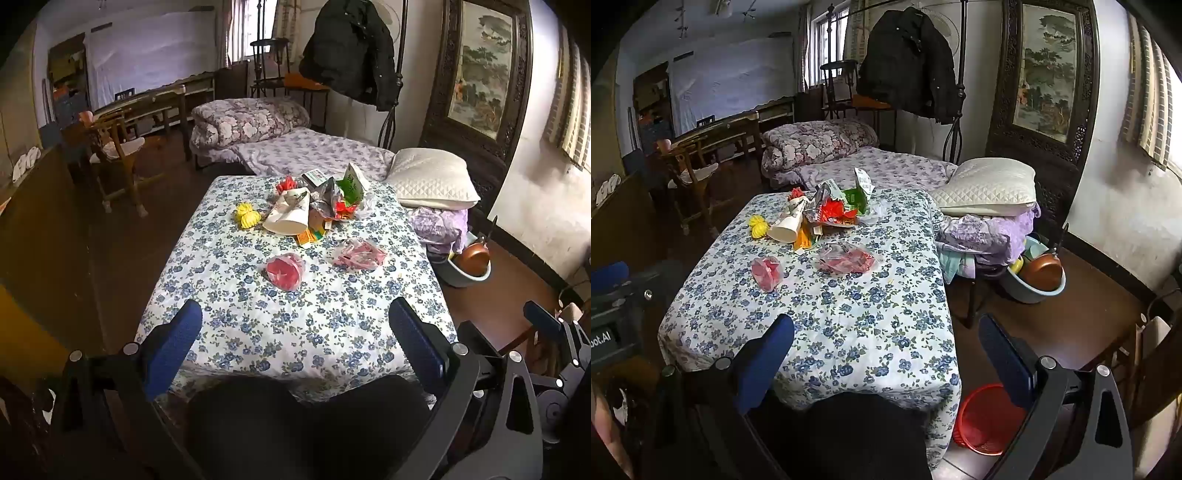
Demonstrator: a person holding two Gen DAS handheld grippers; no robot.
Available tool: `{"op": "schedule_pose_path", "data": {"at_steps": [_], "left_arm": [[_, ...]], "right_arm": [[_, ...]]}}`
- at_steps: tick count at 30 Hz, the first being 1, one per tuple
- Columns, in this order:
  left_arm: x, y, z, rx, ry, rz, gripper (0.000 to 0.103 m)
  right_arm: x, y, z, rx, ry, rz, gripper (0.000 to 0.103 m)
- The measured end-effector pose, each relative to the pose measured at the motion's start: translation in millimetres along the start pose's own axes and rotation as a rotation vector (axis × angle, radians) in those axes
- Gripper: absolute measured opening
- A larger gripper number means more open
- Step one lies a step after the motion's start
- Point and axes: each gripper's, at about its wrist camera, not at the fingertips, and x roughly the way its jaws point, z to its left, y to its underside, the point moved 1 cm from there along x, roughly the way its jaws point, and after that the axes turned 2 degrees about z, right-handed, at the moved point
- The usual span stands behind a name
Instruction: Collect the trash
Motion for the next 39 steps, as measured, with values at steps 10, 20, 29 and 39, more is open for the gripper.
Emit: {"op": "schedule_pose_path", "data": {"at_steps": [10, 20, 29, 39], "left_arm": [[0.4, -0.1, 0.1, -0.005, 0.004, 0.007, 0.097], [0.2, -0.1, 0.4, -0.008, 0.005, 0.005, 0.097], [0.6, -0.2, 0.0, -0.007, 0.005, 0.008, 0.097], [-2.1, 2.1, -0.6, -0.008, 0.008, 0.007, 0.097]], "right_arm": [[-2.3, -0.6, 0.2, 0.000, -0.001, -0.001, 0.097], [-4.9, -0.5, 1.4, 0.000, -0.001, -0.003, 0.097], [-6.5, -0.6, 2.8, -0.001, -0.001, -0.006, 0.097], [-8.4, -0.9, 2.5, -0.001, 0.000, -0.009, 0.097]]}}
